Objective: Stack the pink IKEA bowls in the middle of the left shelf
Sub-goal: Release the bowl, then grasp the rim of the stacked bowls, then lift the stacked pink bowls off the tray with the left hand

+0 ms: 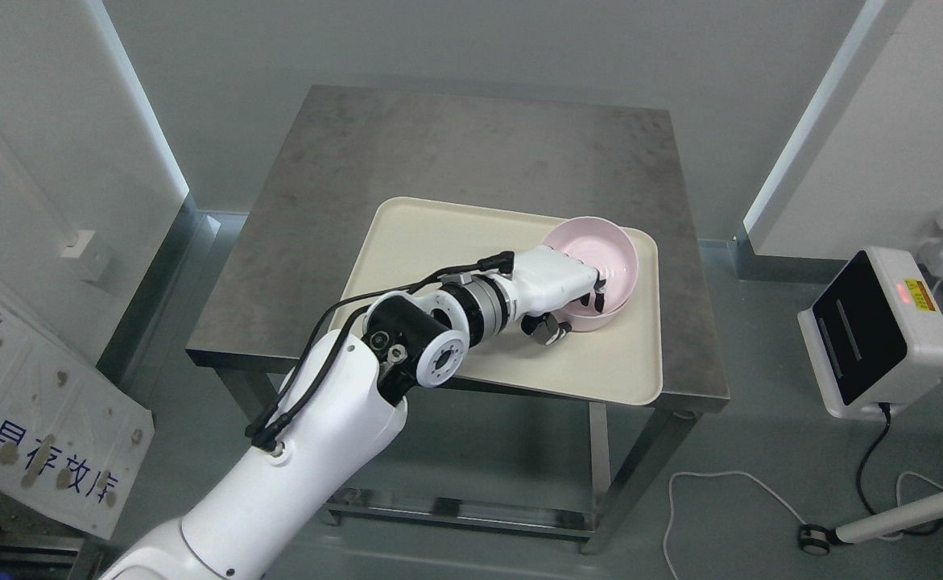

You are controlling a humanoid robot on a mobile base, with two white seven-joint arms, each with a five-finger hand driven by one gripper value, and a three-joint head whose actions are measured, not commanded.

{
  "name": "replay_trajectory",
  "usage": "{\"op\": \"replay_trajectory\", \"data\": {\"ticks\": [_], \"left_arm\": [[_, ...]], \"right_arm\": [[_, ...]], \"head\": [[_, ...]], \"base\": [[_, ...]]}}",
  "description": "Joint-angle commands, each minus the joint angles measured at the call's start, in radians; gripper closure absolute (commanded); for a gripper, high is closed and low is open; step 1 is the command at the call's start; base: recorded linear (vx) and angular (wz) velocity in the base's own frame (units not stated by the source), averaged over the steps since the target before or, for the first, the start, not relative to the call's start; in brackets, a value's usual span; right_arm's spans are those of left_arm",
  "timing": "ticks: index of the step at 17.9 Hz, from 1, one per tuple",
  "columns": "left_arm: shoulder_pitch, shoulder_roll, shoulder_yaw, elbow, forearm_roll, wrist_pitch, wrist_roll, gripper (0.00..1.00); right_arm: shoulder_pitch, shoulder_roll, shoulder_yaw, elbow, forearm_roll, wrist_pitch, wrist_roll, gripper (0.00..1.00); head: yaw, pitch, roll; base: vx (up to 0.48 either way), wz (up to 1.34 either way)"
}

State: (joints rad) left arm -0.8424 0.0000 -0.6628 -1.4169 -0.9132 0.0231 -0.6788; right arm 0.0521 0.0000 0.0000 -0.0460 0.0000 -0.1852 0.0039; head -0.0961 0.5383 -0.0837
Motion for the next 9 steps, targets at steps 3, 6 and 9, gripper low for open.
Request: {"op": "replay_trajectory", "data": {"ticks": [3, 6, 9], "left_arm": [[0.006, 0.017, 0.031, -0.002, -0.01, -0.06, 0.002, 0.9], [0.006, 0.017, 0.115, 0.01, -0.009, -0.109, -0.001, 0.99], [0.006, 0.017, 0.192, 0.006, 0.007, -0.123, 0.001, 1.0]], "right_arm": [[0.0, -0.017, -0.009, 0.0, 0.008, 0.0, -0.001, 0.0], [0.0, -0.017, -0.009, 0.0, 0.008, 0.0, -0.001, 0.0], [0.0, -0.017, -0.009, 0.0, 0.008, 0.0, -0.001, 0.0]], "head": [[0.0, 0.0, 0.0], [0.0, 0.0, 0.0], [0.0, 0.0, 0.0]], "base": [[0.0, 0.0], [0.0, 0.0], [0.0, 0.0]]}}
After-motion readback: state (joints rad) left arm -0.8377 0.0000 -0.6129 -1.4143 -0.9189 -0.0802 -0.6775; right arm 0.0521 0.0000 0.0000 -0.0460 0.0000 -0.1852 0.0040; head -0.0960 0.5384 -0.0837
